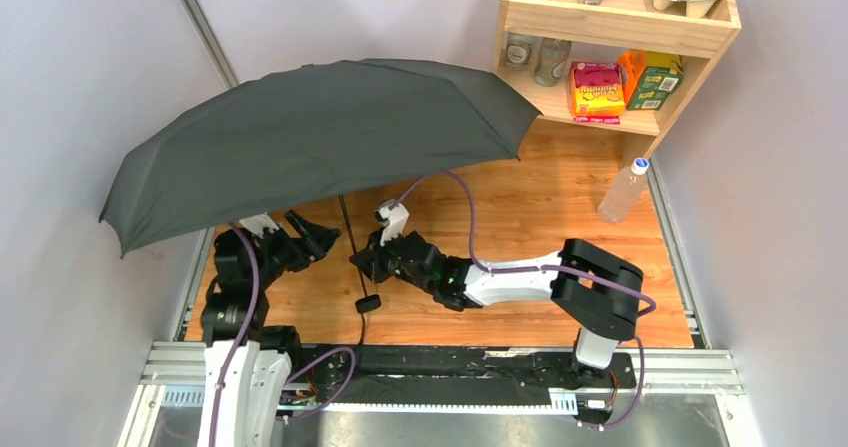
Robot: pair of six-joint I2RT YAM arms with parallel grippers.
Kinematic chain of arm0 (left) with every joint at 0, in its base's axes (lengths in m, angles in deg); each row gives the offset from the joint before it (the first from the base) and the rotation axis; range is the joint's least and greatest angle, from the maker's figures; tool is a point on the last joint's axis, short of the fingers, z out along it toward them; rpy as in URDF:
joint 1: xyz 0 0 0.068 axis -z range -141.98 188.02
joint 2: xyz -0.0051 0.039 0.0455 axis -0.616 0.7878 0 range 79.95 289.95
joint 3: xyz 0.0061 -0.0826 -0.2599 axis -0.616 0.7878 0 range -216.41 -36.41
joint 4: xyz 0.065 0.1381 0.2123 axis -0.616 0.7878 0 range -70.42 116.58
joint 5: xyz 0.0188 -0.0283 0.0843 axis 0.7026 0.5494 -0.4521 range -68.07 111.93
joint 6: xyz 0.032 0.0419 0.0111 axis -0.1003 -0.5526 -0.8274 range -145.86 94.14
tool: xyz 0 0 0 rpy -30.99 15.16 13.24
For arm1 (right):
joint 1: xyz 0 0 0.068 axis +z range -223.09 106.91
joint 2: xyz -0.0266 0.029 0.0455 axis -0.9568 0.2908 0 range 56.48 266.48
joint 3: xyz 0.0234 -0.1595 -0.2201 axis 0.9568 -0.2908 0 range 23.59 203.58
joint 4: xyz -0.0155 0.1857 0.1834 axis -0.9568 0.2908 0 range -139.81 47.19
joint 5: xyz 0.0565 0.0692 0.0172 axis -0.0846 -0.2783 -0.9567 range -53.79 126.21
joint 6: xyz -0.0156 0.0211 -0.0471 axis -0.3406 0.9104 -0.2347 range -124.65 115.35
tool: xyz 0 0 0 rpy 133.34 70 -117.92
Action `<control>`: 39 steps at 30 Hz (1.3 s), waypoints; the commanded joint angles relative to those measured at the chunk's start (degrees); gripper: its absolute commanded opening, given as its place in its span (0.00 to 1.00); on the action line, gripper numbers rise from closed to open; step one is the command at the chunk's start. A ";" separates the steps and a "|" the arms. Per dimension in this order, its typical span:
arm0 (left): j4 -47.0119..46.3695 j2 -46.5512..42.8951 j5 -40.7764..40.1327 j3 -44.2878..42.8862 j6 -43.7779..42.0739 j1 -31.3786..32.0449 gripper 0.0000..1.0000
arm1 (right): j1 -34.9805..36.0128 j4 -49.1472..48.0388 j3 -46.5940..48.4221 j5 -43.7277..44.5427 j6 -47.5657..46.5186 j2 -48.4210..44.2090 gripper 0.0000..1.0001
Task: Put away the umbrella
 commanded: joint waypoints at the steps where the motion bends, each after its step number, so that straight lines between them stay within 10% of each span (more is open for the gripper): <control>1: -26.48 5.54 14.03 10.31 12.76 0.13 0.84 | 0.31 -7.04 -2.00 -7.68 6.64 -4.87 0.00; 4: -42.15 7.75 20.89 14.71 18.04 0.65 0.84 | 0.31 -10.19 -4.72 -8.37 8.76 -5.84 0.00; 9: -41.40 8.27 21.68 14.27 15.77 2.59 0.78 | 0.58 -8.18 -5.69 -11.11 9.28 -7.95 0.00; 13: -45.18 10.30 22.21 15.51 17.62 2.76 0.44 | 1.28 -5.83 -8.24 -13.22 11.04 -12.68 0.01; 18: -43.27 10.57 22.65 12.96 14.81 6.19 0.00 | 1.28 5.40 -11.49 -7.87 12.10 -22.96 0.52; 25: -31.23 7.31 14.49 3.56 9.09 16.20 0.00 | 1.28 31.93 1.39 7.76 16.66 -31.86 0.91; 39: -25.24 6.43 5.69 1.71 8.21 25.96 0.00 | 1.45 63.44 48.96 30.46 8.42 -2.34 0.80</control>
